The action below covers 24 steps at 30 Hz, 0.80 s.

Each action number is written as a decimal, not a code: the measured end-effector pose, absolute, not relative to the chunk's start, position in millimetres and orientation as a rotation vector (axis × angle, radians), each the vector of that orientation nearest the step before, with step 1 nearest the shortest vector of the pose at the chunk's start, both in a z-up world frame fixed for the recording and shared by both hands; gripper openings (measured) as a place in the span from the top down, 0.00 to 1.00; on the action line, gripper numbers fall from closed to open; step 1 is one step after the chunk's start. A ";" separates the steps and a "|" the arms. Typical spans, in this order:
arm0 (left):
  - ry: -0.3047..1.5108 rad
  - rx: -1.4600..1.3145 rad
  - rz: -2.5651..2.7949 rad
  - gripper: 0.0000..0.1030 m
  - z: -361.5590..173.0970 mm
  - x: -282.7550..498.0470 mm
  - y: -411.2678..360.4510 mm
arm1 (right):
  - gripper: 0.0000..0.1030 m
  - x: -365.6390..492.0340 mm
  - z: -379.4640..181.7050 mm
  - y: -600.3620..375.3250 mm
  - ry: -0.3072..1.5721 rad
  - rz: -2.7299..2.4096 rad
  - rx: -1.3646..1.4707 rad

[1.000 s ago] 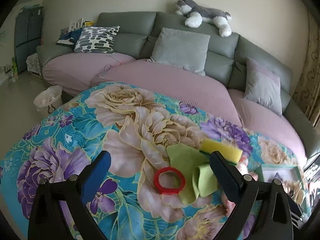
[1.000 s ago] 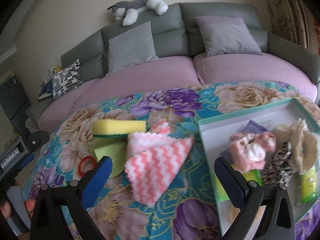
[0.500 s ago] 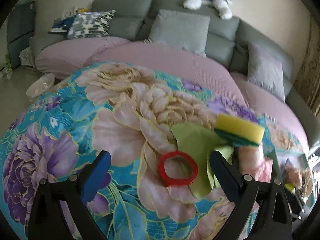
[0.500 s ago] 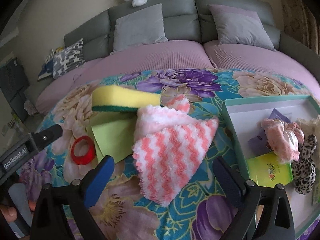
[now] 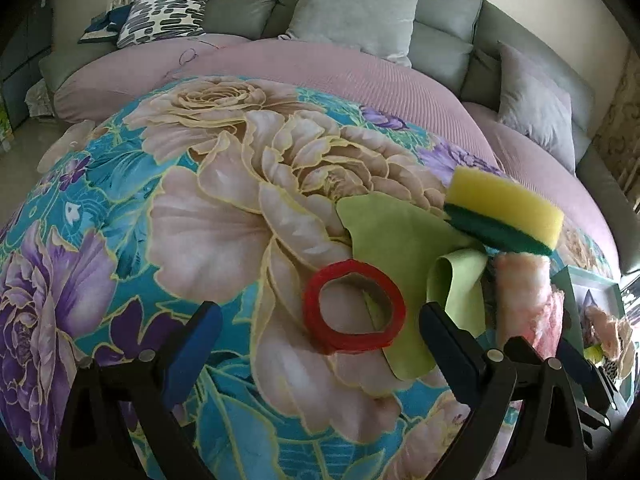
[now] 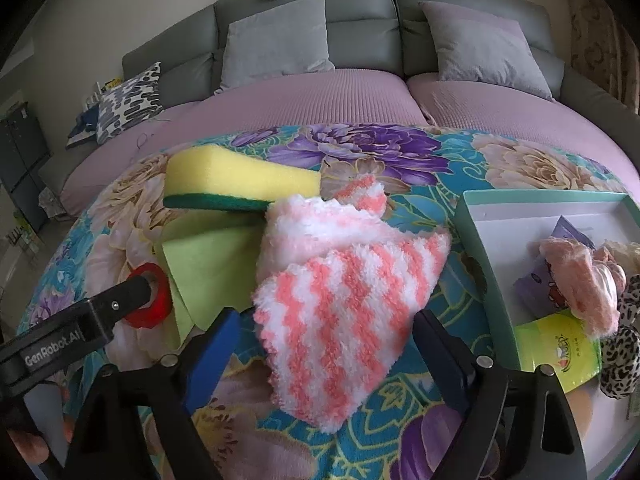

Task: Organize soft objects
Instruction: 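Grasp the red hair tie with the left gripper while the right gripper grasps the pink-white striped cloth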

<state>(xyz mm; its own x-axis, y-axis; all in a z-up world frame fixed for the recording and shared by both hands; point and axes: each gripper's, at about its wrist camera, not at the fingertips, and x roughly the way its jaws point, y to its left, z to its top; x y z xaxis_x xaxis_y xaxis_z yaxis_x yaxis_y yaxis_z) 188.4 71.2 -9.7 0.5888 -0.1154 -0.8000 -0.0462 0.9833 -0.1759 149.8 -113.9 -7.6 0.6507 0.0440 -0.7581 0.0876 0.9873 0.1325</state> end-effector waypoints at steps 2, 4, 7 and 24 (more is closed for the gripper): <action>0.954 -0.170 -0.037 0.04 -12.7 190.3 69.6 | 0.17 151.4 -8.8 -113.6 0.868 -0.025 0.163; 0.964 -0.158 -0.024 0.04 -15.7 191.6 69.2 | 0.17 152.1 -10.2 -113.5 0.872 -0.024 0.164; 0.969 -0.146 -0.015 0.04 -16.9 191.7 69.0 | 0.19 153.6 -13.0 -113.0 0.881 -0.026 0.163; 0.980 -0.100 -0.082 0.32 -17.3 193.9 54.3 | 0.47 154.3 -15.9 -113.5 0.888 -0.025 0.163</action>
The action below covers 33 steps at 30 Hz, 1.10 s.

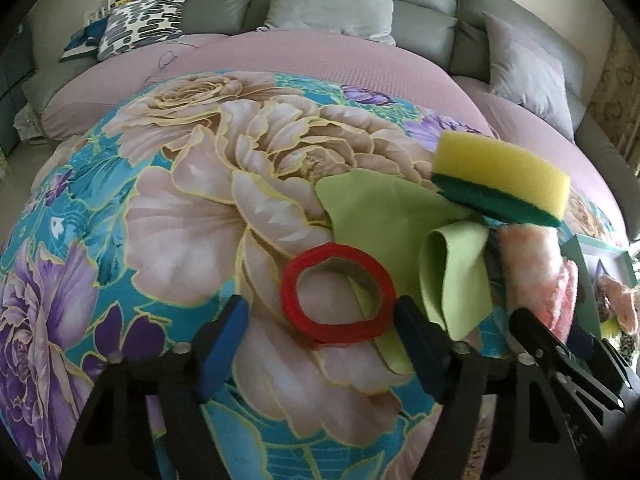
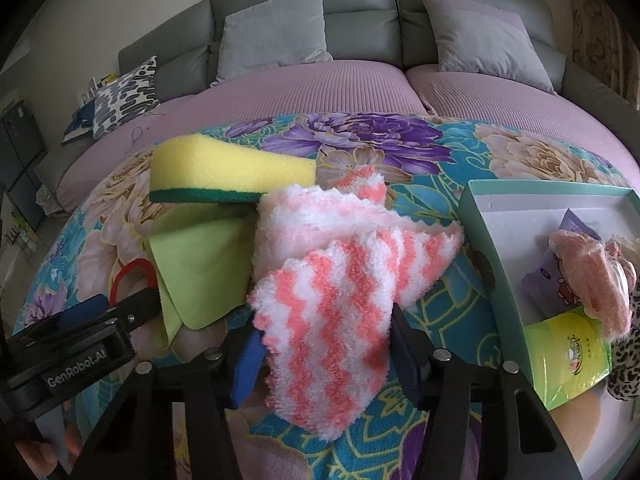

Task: Organize soft objects
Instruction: 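Grasp the red hair tie with the left gripper while the right gripper grasps the pink-white striped cloth, then carry the red hair tie and striped cloth with both grippers over the tray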

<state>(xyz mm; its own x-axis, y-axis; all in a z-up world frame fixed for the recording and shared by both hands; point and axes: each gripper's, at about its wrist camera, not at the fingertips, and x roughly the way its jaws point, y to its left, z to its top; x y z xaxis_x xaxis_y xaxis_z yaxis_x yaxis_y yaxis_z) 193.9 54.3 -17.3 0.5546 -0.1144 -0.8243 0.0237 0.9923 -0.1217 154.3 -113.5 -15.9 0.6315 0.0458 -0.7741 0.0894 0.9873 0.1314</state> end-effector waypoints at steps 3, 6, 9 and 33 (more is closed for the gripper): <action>0.983 -0.112 -0.111 0.43 -16.3 193.3 52.0 | 0.56 153.9 -14.7 -114.2 0.884 -0.023 0.169; 0.983 -0.109 -0.119 0.44 -15.6 192.8 50.1 | 0.65 153.3 -13.0 -115.3 0.879 -0.020 0.178; 0.980 -0.122 -0.121 0.44 -15.1 192.5 52.2 | 0.72 151.4 -9.9 -116.5 0.868 -0.017 0.187; 0.783 -0.116 -0.102 0.44 51.1 162.8 59.1 | 0.82 118.4 50.9 -128.0 0.682 0.017 0.213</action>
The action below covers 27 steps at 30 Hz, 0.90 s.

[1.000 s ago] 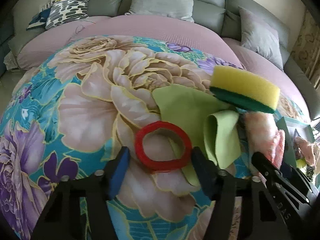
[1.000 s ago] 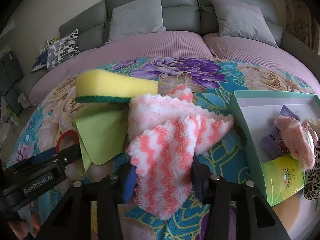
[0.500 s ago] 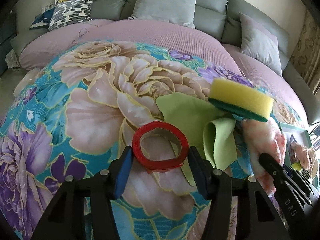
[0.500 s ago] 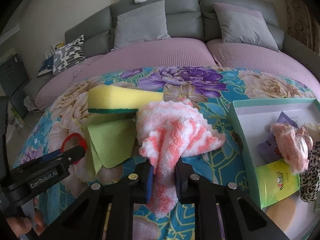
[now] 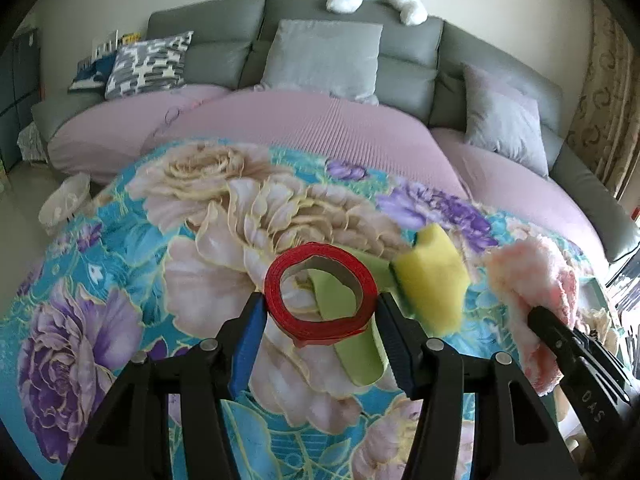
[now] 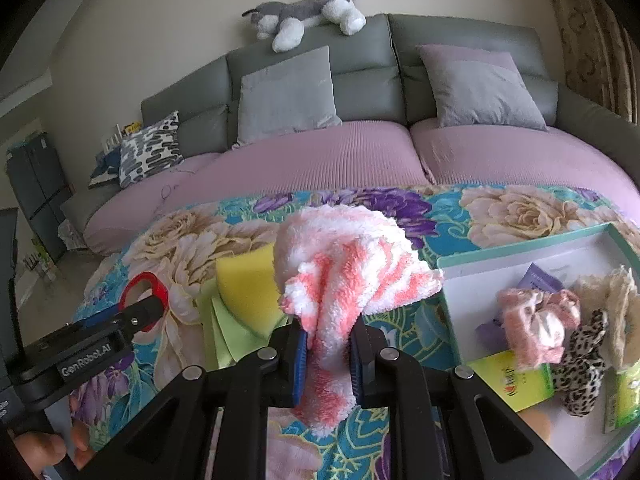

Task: Organize soft objects
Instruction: 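Carry the red hair tie and striped cloth with both grippers over the tray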

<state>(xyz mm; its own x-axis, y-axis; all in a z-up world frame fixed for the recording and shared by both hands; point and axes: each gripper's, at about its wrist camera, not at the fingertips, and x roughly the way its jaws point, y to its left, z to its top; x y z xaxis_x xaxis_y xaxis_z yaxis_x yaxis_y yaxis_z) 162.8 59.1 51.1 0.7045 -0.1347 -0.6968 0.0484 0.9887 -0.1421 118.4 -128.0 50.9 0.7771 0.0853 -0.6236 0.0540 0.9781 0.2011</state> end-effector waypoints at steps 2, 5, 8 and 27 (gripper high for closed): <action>0.759 -0.111 -0.108 0.44 59.7 158.3 55.9 | 0.82 116.0 54.3 -130.7 0.677 0.014 0.219; 0.733 -0.105 -0.123 0.44 68.4 152.3 48.2 | 0.82 113.1 56.7 -135.4 0.674 0.011 0.227; 0.718 -0.099 -0.141 0.44 73.8 148.8 38.0 | 0.82 108.5 60.3 -142.3 0.669 0.003 0.234; 0.668 -0.019 -0.359 0.44 89.9 124.5 -74.1 | 0.82 57.2 77.2 -251.8 0.643 -0.213 0.295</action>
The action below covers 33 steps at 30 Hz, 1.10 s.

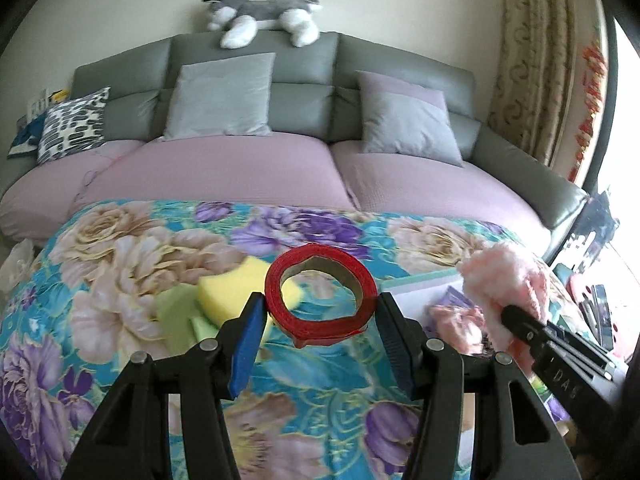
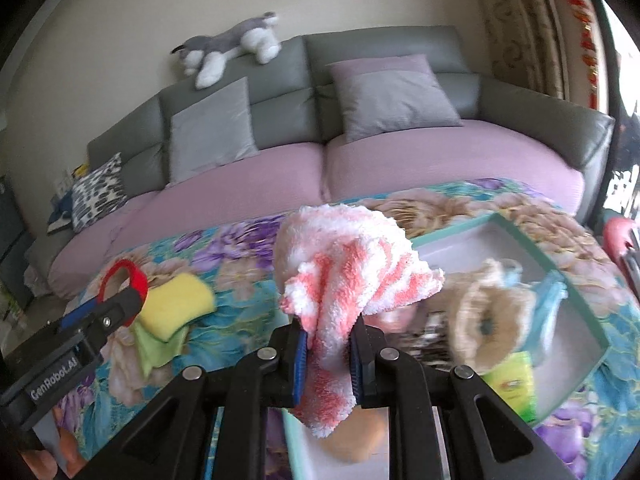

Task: Organize soft objects
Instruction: 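Carry the red hair tie and striped cloth with both grippers over the tray, then open both grippers to release the hair tie and striped cloth into the tray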

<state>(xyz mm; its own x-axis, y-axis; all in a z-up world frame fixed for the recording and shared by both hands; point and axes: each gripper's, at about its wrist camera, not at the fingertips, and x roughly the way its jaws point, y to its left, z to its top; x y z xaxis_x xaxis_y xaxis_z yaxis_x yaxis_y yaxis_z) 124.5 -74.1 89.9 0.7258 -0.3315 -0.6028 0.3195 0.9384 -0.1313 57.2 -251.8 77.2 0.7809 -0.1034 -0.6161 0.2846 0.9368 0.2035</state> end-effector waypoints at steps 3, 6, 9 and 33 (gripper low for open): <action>0.667 -0.009 -0.394 0.44 88.7 123.7 -91.3 | 0.82 50.0 78.8 -269.4 0.636 -0.252 0.309; 0.664 0.005 -0.433 0.44 87.5 121.7 -109.1 | 0.82 43.6 78.0 -285.9 0.633 -0.289 0.322; 0.659 0.027 -0.466 0.44 86.6 118.8 -127.0 | 0.82 38.5 77.2 -301.6 0.630 -0.323 0.336; 0.709 0.144 -0.594 0.44 56.6 110.4 -201.4 | 0.81 30.5 59.6 -344.2 0.672 -0.381 0.382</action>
<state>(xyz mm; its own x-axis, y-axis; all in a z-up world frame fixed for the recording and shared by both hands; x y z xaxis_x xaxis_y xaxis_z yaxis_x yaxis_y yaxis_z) 110.4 -201.4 56.6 0.6026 -0.4634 -0.6498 0.5585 0.8264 -0.0714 30.5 -344.2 59.6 0.7199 -0.2149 -0.6599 0.4559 0.8634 0.2162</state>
